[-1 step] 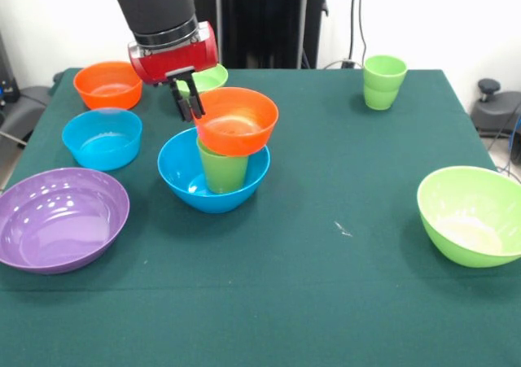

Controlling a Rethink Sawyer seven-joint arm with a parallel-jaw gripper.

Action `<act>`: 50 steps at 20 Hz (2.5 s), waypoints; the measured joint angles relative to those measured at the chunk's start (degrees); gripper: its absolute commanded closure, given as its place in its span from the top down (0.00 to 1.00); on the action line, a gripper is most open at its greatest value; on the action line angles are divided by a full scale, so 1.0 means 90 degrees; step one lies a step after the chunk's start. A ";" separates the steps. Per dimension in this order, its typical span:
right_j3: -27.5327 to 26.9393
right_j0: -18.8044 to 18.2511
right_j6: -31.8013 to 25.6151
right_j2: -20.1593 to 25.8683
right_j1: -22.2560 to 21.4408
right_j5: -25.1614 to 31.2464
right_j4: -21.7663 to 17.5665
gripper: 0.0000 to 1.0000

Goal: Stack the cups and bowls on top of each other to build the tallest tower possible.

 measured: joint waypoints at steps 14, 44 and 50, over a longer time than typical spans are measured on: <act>0.0001 0.0000 0.0000 0.0001 -0.0039 0.0000 -0.0297 0.00; 0.0000 0.0040 0.0000 0.0000 -0.0065 0.0000 -0.0651 1.00; 0.0000 0.0051 0.0000 0.0000 -0.0065 0.0000 -0.0715 1.00</act>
